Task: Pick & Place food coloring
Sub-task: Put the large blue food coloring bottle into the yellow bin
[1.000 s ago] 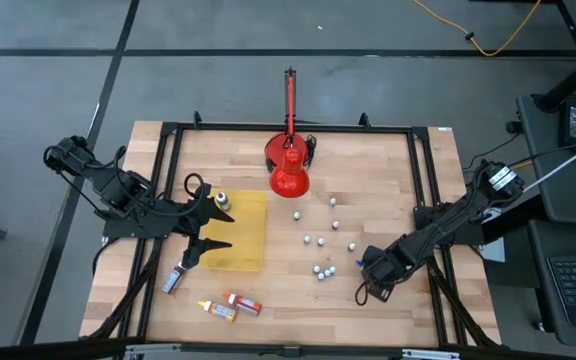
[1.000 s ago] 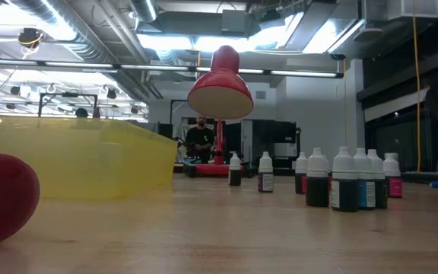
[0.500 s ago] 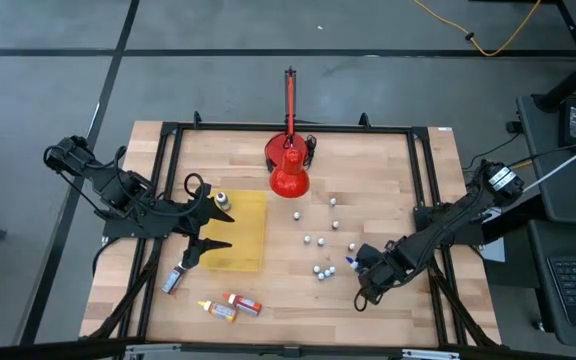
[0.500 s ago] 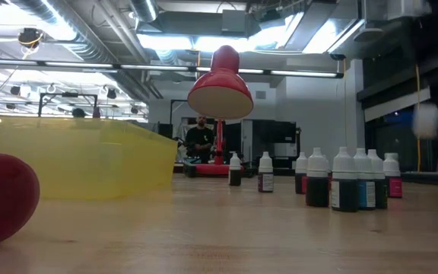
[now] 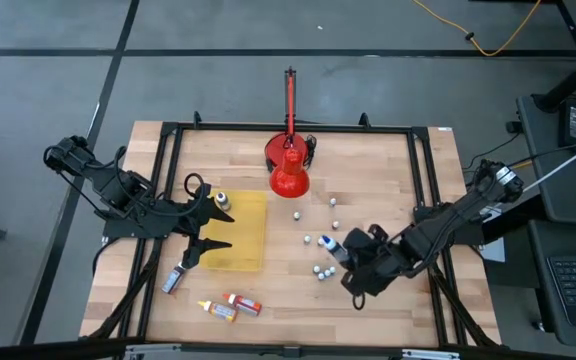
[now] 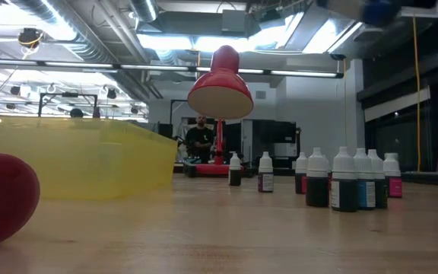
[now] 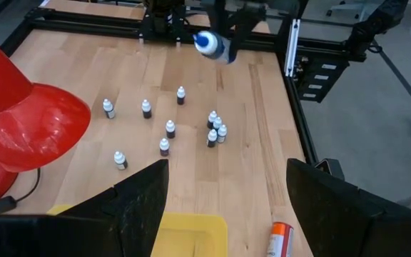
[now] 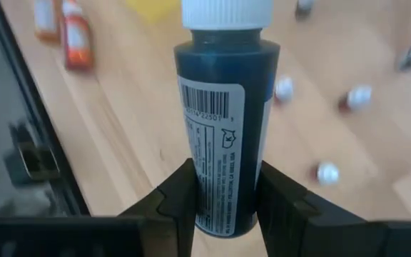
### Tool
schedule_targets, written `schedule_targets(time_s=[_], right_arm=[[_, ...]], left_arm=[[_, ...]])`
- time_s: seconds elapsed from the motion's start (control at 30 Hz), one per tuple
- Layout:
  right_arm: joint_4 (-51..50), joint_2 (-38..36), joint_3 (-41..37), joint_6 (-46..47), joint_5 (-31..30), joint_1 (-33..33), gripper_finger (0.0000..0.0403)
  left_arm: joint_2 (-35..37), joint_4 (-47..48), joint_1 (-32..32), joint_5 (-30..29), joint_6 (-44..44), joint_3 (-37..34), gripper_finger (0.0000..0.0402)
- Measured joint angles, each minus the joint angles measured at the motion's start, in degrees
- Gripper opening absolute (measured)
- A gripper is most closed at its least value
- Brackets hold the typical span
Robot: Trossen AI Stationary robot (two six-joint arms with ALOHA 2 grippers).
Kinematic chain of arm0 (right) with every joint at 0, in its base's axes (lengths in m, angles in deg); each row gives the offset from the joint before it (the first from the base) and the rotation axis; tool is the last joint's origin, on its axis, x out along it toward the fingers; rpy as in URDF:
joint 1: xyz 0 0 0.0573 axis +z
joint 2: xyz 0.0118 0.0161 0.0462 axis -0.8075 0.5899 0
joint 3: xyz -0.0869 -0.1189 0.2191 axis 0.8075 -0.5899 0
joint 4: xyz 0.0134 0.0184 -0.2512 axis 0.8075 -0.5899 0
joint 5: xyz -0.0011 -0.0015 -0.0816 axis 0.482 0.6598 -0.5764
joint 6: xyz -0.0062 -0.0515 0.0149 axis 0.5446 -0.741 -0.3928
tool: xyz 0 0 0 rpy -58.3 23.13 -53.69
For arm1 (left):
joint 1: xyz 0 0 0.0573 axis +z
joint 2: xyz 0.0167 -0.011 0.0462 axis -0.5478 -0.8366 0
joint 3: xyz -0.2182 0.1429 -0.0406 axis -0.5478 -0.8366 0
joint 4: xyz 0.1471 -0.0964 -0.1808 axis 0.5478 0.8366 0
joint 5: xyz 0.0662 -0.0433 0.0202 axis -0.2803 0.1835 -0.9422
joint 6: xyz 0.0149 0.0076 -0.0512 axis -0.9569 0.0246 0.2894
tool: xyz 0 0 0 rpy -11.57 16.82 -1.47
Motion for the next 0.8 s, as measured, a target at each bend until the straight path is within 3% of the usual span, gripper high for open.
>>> schedule_targets(time_s=[0.4, 0.57, 0.8], right_arm=[[13.10, 0.03, 3.58, -9.86, -9.15, -7.52, 0.0120], [20.52, 0.99, 3.64, -15.30, -9.82, -10.50, 0.0120], [33.56, 3.41, 3.65, -26.18, -8.89, -13.13, 0.0120]], left_arm=[[-0.05, -0.49, 0.00, -0.46, 0.28, 0.00, 0.0274], [-0.24, -2.50, 0.53, -0.33, 2.40, -0.07, 0.0274], [0.16, -2.90, 5.12, 8.28, 1.02, 0.40, 0.0274]])
